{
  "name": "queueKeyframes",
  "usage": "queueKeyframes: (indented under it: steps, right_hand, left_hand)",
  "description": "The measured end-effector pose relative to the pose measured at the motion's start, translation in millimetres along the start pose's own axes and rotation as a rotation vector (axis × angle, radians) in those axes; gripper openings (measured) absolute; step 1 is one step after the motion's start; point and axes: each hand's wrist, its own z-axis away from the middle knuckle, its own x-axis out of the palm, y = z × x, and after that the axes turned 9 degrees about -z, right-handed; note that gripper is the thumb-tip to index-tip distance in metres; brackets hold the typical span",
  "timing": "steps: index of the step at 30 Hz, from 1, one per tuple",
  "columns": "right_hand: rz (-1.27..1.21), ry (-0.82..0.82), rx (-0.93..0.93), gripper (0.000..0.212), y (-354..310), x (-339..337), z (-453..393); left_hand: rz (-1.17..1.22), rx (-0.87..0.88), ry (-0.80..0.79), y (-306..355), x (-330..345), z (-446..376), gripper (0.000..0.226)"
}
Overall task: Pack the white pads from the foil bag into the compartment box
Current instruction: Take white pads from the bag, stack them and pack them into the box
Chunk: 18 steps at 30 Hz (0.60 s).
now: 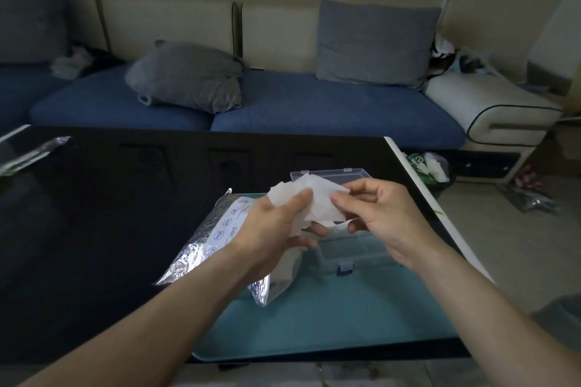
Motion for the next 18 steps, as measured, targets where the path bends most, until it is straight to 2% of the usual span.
queueKeyframes:
  steps: [4,9,12,13,15,18]
  right_hand:
    - [-0.050,0.049,-0.040,0.010,-0.9,-3.6,0.7]
    - [-0.274,0.082,0.089,0.002,-7.5,-6.5,0.3]
    - [-0.521,0.057,0.179,0.025,-10.8,-3.7,1.0]
    - [-0.519,0.048,0.173,0.027,-9.6,-0.2,2.2]
    - [-0.436,0.054,0.140,0.014,-3.8,11.6,7.0]
    - [-0.370,0.167,0.105,0.015,6.5,30.3,10.8]
  left_hand:
    - [-0.008,0.083,0.065,-4.1,1.3,-2.1,0.010]
    - [-0.080,0.130,0.097,-8.1,3.4,-2.0,0.015]
    - [-0.082,0.135,0.163,-7.7,1.3,-3.9,0.019]
    - [-0.078,0.140,0.180,-7.2,1.6,-4.4,0.018]
    - [-0.056,0.160,0.199,-7.0,3.5,-4.7,0.016]
    - [-0.032,0.189,0.208,-9.1,8.1,-5.4,0.011]
